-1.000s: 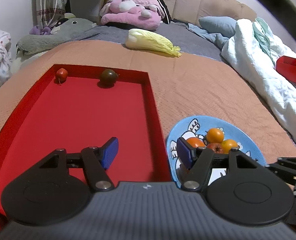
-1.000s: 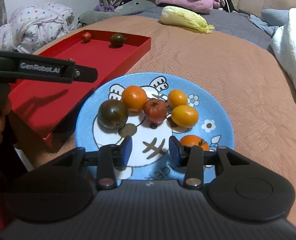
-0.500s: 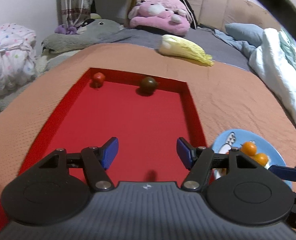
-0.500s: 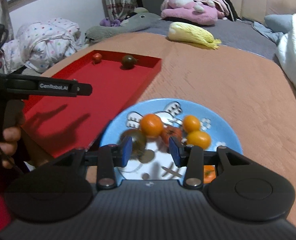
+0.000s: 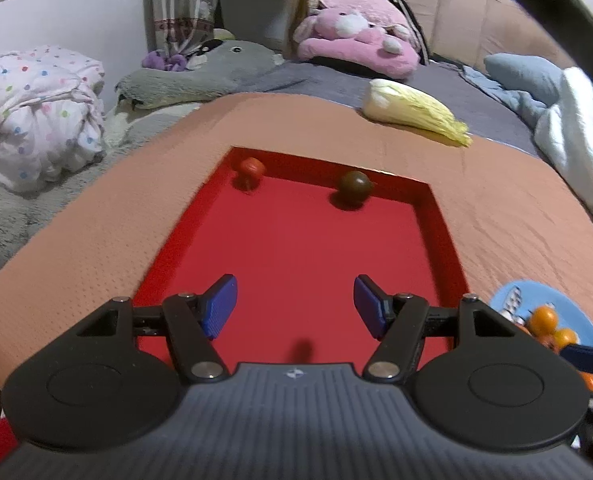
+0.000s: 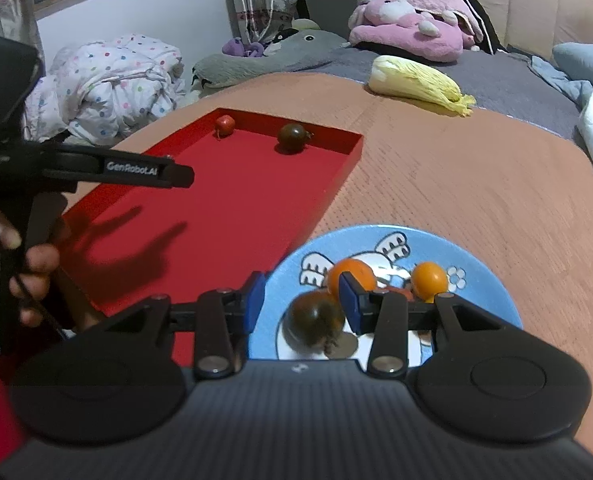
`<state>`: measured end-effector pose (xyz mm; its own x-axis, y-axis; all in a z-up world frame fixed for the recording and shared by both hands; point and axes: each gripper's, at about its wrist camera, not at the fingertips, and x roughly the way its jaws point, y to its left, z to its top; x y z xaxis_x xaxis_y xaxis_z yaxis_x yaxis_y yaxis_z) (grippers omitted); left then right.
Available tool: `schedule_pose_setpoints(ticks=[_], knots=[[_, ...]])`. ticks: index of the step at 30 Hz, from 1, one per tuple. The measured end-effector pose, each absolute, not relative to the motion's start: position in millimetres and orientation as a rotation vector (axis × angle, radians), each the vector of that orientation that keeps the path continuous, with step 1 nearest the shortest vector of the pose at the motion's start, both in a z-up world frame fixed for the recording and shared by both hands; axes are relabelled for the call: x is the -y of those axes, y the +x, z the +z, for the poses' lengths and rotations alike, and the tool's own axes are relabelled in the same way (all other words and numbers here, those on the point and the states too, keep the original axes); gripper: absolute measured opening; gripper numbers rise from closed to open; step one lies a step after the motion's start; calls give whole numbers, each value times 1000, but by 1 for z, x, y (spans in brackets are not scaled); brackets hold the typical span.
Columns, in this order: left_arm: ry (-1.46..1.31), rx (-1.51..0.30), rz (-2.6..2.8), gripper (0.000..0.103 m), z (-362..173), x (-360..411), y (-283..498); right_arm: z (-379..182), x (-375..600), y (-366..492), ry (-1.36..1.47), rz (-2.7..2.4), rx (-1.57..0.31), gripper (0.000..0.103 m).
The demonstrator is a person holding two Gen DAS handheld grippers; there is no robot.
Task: Organize fruits
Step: 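Move both grippers back over the last two tomatoes in the red tray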
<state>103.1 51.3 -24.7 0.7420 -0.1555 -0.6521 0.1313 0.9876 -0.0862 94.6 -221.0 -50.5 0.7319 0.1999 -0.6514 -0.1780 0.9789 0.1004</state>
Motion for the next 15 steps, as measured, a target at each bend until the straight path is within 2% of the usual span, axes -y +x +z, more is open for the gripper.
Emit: schedule_pose_setpoints(ticks=[15], knots=[[99, -687, -68, 70, -26, -65, 169, -34, 197, 147, 63, 217, -682, 44]])
